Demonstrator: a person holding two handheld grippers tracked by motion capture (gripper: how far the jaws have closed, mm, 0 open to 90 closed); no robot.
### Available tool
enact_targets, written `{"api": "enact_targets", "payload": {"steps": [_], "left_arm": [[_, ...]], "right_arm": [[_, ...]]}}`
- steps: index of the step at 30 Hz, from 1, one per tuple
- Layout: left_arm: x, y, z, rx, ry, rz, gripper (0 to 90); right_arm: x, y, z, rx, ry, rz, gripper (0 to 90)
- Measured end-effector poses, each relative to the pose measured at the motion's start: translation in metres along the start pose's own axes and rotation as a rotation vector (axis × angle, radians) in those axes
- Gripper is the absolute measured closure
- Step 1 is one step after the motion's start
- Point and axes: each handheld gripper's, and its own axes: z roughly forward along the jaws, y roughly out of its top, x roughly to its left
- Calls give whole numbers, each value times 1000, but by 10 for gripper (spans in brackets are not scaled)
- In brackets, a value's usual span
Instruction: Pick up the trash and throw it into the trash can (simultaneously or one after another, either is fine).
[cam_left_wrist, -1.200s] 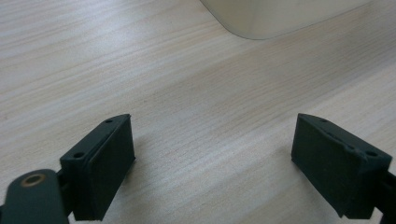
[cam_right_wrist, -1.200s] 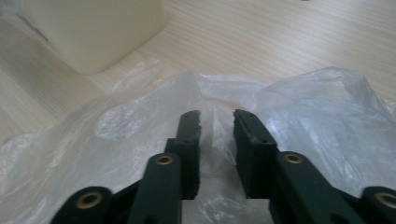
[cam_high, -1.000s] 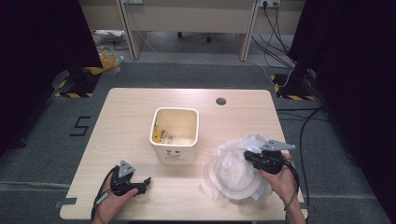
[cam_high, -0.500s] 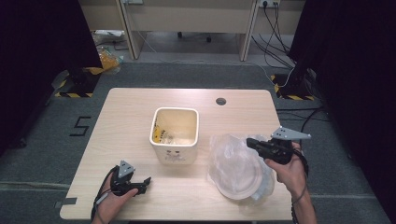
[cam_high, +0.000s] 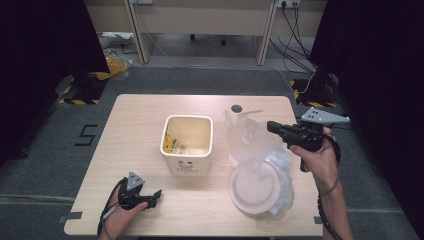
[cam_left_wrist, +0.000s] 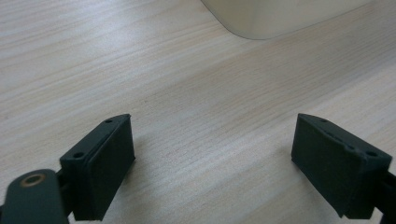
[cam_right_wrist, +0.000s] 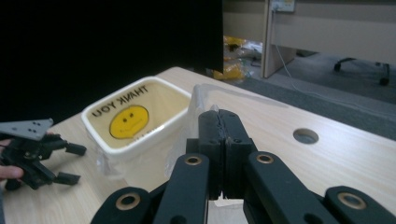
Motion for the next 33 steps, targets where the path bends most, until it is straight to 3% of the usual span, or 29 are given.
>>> {"api": "enact_targets", "payload": {"steps": [6,14,27,33], "left_arm": [[0,0,0,3,-2,2,124],[0,0,0,0,2,1,124],[0,0,0,2,0,3,125],[0,0,0,2,0,3,124]], "right_arm": [[4,13,4,-10,23,-13,894],[13,45,16,-45,74,-32,894],[39,90,73,-51,168,-46,895],[44,102,85,-59,186,-44,896]]}}
